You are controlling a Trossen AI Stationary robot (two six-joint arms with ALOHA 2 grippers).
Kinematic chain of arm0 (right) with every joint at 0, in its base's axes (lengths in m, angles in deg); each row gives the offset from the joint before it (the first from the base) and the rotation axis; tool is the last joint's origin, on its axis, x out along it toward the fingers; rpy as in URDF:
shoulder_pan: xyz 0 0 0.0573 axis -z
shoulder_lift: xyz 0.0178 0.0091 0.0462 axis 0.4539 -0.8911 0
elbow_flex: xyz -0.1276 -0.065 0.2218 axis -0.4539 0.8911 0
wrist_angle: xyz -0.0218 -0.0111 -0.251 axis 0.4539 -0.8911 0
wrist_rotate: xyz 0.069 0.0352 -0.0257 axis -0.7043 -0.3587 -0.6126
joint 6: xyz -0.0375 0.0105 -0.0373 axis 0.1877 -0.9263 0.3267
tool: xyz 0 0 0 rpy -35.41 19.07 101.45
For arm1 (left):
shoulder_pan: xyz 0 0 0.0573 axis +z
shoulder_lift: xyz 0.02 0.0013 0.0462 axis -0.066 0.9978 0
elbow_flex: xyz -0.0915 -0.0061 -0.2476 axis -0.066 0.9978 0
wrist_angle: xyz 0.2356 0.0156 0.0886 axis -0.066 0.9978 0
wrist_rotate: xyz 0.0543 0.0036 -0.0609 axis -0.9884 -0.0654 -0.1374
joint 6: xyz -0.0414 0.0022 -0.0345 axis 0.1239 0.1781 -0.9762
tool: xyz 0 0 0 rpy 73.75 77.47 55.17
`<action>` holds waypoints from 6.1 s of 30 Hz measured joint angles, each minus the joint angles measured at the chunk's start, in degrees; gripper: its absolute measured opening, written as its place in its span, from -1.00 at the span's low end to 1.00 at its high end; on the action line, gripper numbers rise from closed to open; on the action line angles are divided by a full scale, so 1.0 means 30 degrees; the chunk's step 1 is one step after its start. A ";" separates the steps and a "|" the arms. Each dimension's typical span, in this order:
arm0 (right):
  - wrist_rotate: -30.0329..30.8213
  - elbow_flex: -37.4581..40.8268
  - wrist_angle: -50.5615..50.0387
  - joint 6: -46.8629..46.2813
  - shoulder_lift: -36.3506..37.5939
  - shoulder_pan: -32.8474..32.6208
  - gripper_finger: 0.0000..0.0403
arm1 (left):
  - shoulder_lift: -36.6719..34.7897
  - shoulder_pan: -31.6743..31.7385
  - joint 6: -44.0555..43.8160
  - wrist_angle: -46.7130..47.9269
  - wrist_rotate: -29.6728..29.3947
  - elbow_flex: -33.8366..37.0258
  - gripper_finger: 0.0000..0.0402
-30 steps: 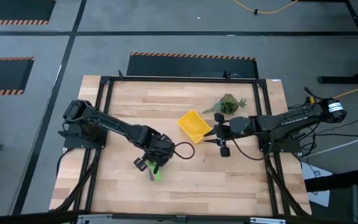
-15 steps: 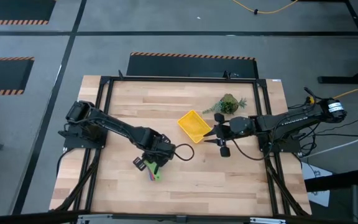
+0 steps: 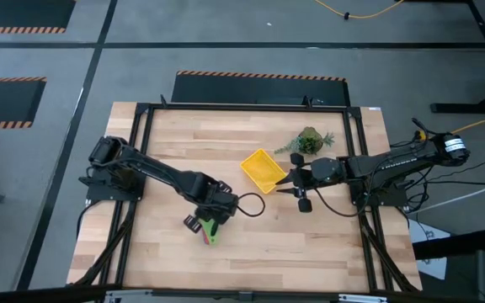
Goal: Nest measuring cups in basket
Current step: Put the stacked measuring cups into the yellow bin
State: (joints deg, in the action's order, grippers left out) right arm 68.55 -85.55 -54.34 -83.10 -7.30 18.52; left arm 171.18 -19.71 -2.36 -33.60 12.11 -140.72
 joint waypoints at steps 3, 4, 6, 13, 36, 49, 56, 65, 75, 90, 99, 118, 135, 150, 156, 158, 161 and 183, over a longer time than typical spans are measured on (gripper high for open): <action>0.0000 0.0000 -0.0007 0.0008 0.0000 0.0000 -0.46 | -0.0363 0.0015 -0.1500 -0.0308 -0.0022 0.0000 -0.67; 0.0000 0.0000 0.0000 0.0008 0.0000 0.0000 -0.46 | -0.0460 0.0015 -0.2053 -0.0466 -0.0026 -0.0026 -0.67; 0.0000 0.0000 -0.0021 0.0008 0.0000 0.0000 -0.46 | -0.0655 0.0015 -0.3248 -0.0447 -0.0091 -0.0294 -0.69; 0.0000 0.0000 0.0011 -0.0029 0.0000 -0.0003 -0.46 | -0.0730 0.0015 -0.8002 0.0796 -0.1452 -0.3566 -0.70; -0.0007 0.0000 -0.0029 0.0008 0.0000 -0.0003 -0.46 | -0.0752 -0.0477 -1.2398 0.5627 -0.1659 -0.8029 -0.26; -0.0015 0.0000 -0.0029 0.0015 0.0000 -0.0002 -0.46 | -0.0745 -0.1617 -1.4186 0.5322 -0.2703 -0.8029 0.05; -0.0015 0.0000 -0.0029 -0.0021 0.0000 0.0000 -0.46 | -0.0745 -0.1768 -1.6832 0.5337 -0.2416 -0.8021 0.06; -0.0015 0.0000 -0.0025 -0.0043 0.0000 -0.0003 -0.46 | -0.0745 -0.3774 -2.1940 0.5343 -0.1752 -0.8021 0.05; -0.0029 0.0000 0.0000 -0.0072 0.0000 -0.0007 -0.46 | -0.1650 -0.6771 -2.7464 0.7316 -0.4791 -0.7992 0.05; -0.0058 0.0000 -0.0007 -0.0116 0.0000 -0.0007 -0.46 | -0.5529 -0.9566 -3.4397 0.4244 -0.8392 -0.0269 0.05; -0.0058 0.0000 0.0000 -0.0116 0.0000 -0.0007 -0.46 | -0.9620 -0.9646 -3.5594 -1.0376 -0.7530 1.0117 0.05; -0.0051 0.0000 -0.0007 -0.0065 0.0000 -0.0007 -0.46 | -1.0326 -0.9180 -3.5703 -2.2357 -0.7395 1.8061 0.04; -0.0044 0.0000 -0.0014 -0.0058 0.0000 -0.0007 -0.46 | -1.0202 -0.8511 -3.5763 -2.1649 -0.7722 1.8061 0.12; -0.0044 0.0000 -0.0015 -0.0063 0.0000 -0.0001 -0.46 | -1.0202 -0.8357 -3.5712 -2.1613 -0.8240 1.8061 0.34; -0.0045 0.0000 -0.0013 -0.0605 0.0000 -0.0007 -0.46 | -1.0202 -0.8463 -3.5833 -2.1758 -0.8479 1.8061 0.34; -0.0051 0.0000 -0.0015 -0.1231 0.0000 -0.0003 -0.46 | -1.0202 -0.8622 -3.6225 -2.1758 -0.8466 1.8068 0.34; -0.0134 0.0000 -0.0007 -0.1678 0.0000 -0.0025 -0.46 | -1.0202 -0.8919 -3.7324 -2.1753 -0.8597 1.8068 0.34; -0.1231 0.0000 -0.0015 -0.1471 0.0000 -0.0029 -0.46 | -0.2881 -1.0179 -4.0717 -3.1214 -1.3240 1.8076 0.35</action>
State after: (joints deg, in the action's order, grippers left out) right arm 64.85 -85.55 -54.39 -87.51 -7.30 18.44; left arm 162.54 -50.25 -124.51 -127.24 -27.61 -86.49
